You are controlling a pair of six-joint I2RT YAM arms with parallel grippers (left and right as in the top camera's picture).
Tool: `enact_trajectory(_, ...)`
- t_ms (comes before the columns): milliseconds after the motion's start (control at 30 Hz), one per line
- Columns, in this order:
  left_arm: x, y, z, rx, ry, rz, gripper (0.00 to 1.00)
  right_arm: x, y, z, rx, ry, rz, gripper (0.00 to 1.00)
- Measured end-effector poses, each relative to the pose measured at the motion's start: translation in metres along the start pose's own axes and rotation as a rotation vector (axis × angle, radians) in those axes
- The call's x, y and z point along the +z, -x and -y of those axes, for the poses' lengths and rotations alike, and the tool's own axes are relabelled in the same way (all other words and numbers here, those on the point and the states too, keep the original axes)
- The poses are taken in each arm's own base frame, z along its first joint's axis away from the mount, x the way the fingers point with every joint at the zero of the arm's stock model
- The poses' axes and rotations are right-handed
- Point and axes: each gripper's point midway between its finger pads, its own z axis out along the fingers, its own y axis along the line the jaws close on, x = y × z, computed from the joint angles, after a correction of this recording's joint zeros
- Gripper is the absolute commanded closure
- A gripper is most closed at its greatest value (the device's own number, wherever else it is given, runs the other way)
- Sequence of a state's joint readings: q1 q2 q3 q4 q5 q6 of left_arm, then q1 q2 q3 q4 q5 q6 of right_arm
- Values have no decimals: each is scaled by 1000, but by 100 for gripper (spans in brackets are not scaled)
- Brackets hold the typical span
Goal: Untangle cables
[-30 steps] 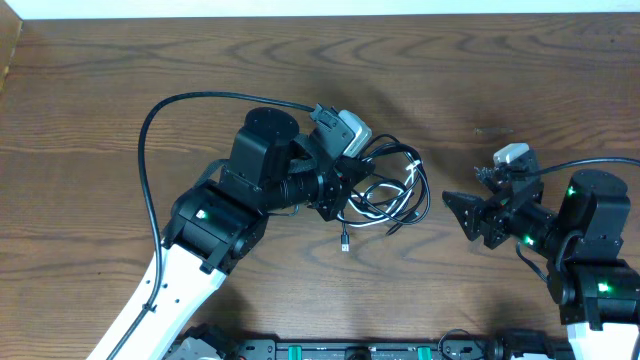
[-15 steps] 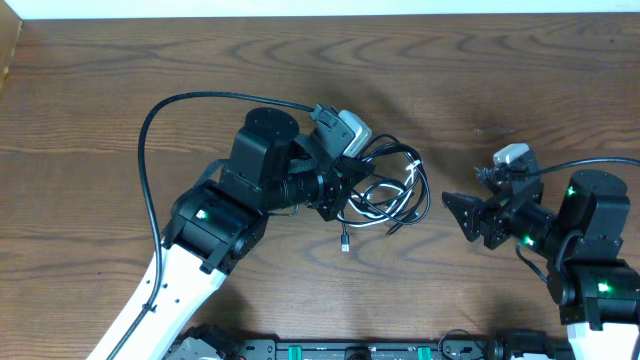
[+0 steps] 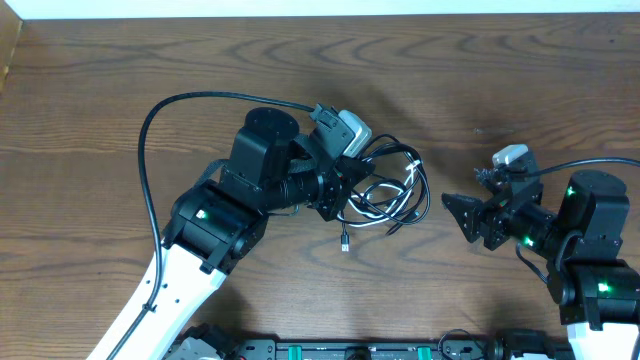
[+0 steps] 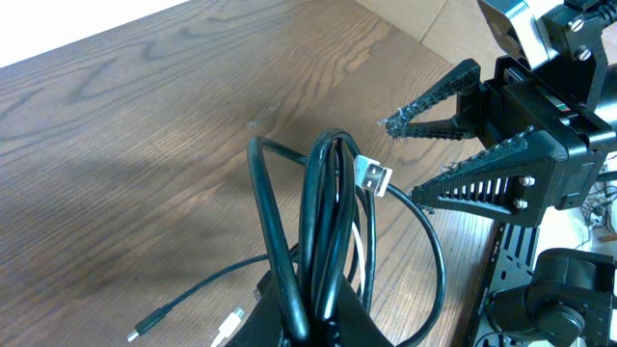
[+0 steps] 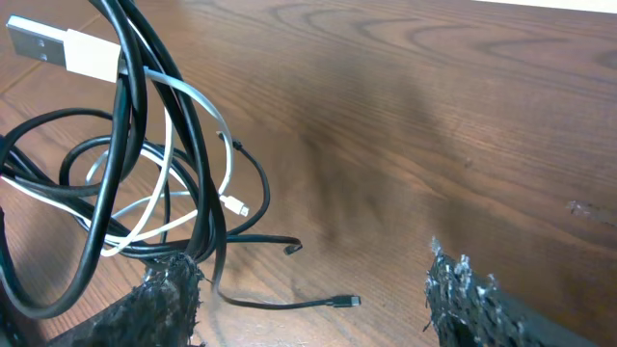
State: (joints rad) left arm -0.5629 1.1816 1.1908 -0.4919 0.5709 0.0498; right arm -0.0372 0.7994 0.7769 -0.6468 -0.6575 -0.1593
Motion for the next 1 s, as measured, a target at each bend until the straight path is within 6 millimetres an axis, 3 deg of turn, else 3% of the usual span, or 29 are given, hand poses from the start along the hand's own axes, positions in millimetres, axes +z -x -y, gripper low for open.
enact_trajectory(467,0,2,0,4,0,7,93,0,0,0,-77,0,0,26)
enact_trajectory(1000,-1,19,5,43,-26,73,92,9,10,-8,-227,94,39,27)
